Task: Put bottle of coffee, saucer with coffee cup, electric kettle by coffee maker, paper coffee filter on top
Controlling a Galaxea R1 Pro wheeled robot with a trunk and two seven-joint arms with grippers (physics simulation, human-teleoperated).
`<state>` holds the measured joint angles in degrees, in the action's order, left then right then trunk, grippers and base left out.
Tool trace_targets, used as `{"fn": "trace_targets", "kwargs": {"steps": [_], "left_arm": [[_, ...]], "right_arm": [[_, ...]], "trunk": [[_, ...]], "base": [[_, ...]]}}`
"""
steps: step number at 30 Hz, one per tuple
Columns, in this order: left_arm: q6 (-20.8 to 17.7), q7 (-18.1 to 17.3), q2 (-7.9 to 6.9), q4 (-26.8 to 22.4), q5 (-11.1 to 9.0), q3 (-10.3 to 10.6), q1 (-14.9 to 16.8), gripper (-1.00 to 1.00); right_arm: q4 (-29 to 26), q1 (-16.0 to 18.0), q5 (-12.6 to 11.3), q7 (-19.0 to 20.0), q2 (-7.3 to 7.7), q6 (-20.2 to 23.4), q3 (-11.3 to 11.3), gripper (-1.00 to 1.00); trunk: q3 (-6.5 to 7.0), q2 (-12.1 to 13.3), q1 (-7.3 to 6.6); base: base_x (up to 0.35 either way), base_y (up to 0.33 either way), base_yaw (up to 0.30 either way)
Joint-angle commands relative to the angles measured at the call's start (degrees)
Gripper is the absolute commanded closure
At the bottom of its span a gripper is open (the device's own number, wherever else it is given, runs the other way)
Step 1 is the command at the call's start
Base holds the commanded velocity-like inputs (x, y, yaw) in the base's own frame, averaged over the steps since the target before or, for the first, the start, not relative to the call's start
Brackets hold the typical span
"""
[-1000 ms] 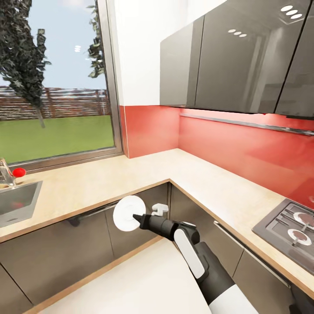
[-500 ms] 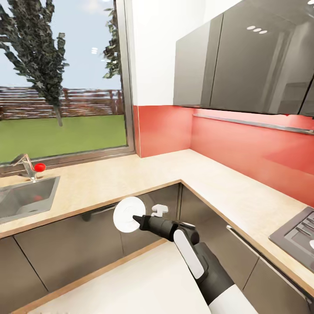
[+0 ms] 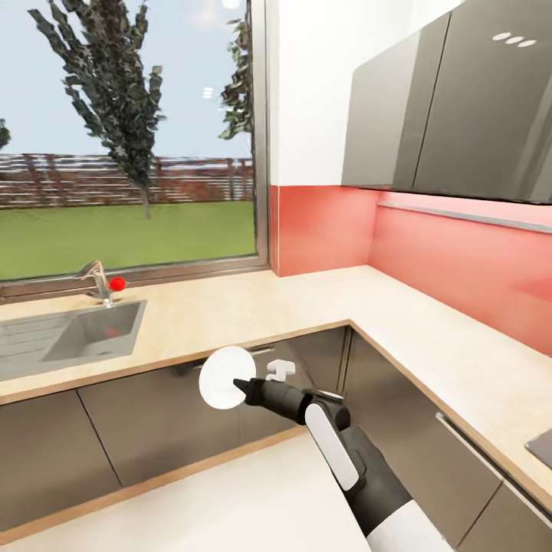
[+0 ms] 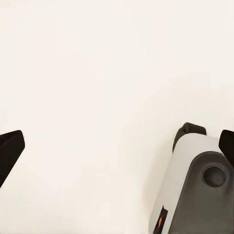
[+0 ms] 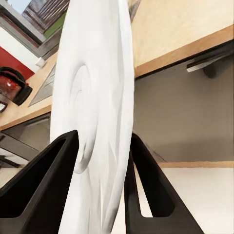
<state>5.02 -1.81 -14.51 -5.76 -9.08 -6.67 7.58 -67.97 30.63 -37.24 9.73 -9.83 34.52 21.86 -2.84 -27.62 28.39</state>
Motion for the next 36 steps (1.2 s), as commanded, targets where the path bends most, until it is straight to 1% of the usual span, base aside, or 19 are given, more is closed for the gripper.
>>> {"fn": "trace_targets", "kwargs": {"steps": [1, 7, 11, 14, 16, 18, 21, 36], "left_arm": [[0.2, -0.2, 0.01, 0.1, -0.3, -0.3, 0.1, -1.0], [0.2, -0.2, 0.16, 0.1, -0.3, -0.3, 0.1, -1.0], [0.2, -0.2, 0.53, 0.1, -0.3, -0.3, 0.1, -1.0], [0.2, -0.2, 0.66, 0.1, -0.3, -0.3, 0.1, -1.0], [0.2, -0.2, 0.69, 0.1, -0.3, -0.4, 0.1, -1.0], [0.2, -0.2, 0.71, 0.1, -0.3, -0.4, 0.1, -1.0], [0.2, -0.2, 0.71, 0.1, -0.3, -0.4, 0.1, -1.0], [0.2, -0.2, 0.71, 0.5, -0.3, -0.4, 0.1, -1.0]], "right_arm": [[0.0, 0.0, 0.0, 0.1, -0.01, 0.3, -0.1, 1.0], [-0.1, 0.1, -0.1, 0.1, -0.01, 0.3, -0.1, 1.0], [-0.1, 0.1, -0.1, 0.0, -0.01, 0.3, -0.1, 1.0], [-0.2, 0.1, -0.1, 0.1, 0.01, 0.3, -0.1, 1.0], [-0.3, 0.1, -0.1, 0.2, 0.07, 0.3, -0.2, 1.0], [-0.2, 0.1, 0.0, 0.3, 0.56, 0.3, -0.2, 1.0], [-0.4, 0.1, 0.1, 0.4, 0.87, 0.3, -0.2, 1.0], [-0.5, 0.0, 0.1, 0.3, 0.96, 0.3, -0.1, 1.0]], "trunk": [[-0.12, -0.1, 0.03], [-0.12, -0.1, 0.03], [-0.12, -0.1, 0.03], [-0.12, -0.1, 0.03], [-0.12, -0.1, 0.03], [-0.12, -0.1, 0.03], [-0.12, -0.1, 0.03], [-0.12, -0.1, 0.03]], "base": [[0.0, 0.0, 0.279], [0.0, 0.0, 0.279], [0.0, 0.0, 0.279], [0.0, 0.0, 0.176], [0.0, 0.0, 0.046], [0.0, 0.0, 0.008], [0.0, 0.0, 0.003], [0.0, 0.0, 0.0]]}}
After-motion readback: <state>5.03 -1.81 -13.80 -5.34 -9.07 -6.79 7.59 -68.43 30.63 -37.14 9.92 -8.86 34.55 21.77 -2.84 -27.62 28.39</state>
